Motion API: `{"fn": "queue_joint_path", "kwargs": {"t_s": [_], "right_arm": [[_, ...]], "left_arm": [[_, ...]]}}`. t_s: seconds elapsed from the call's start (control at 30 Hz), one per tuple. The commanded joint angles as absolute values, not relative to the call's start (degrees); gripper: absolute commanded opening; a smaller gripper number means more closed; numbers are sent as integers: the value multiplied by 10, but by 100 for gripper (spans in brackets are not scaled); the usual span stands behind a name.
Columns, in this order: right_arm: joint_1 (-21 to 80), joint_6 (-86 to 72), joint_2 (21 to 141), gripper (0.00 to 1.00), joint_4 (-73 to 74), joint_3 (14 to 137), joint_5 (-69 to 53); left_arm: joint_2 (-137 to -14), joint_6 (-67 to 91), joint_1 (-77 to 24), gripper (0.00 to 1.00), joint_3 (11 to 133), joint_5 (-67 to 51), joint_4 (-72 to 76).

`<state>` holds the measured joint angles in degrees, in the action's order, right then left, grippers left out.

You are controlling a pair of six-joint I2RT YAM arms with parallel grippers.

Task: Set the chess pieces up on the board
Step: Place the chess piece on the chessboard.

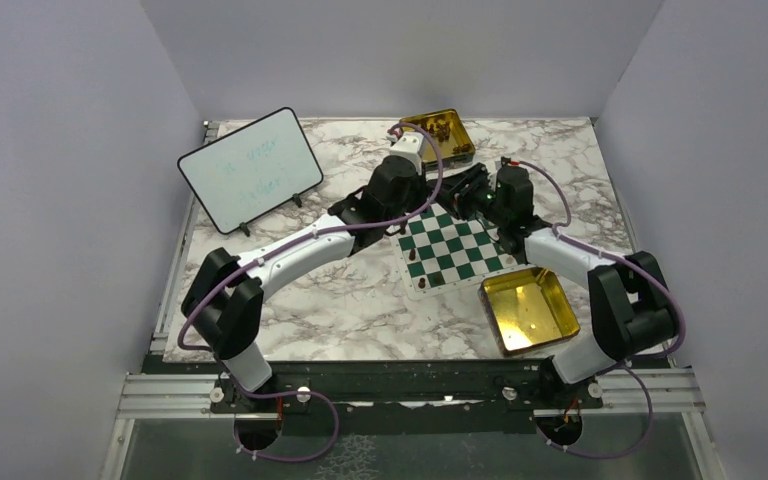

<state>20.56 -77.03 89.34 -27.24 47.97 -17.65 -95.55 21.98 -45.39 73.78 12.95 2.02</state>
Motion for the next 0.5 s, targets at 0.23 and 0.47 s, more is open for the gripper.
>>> {"fn": "queue_joint_path", "kwargs": {"t_s": [0.23,0.47], "right_arm": [[208,-559,766,56,-147,439,-155],[208,-436,718,65,-72,426,-182]], "left_arm": [[-877,247,-426,6,749,36,-126],[-888,241,-418,6,783,14,-250]]}}
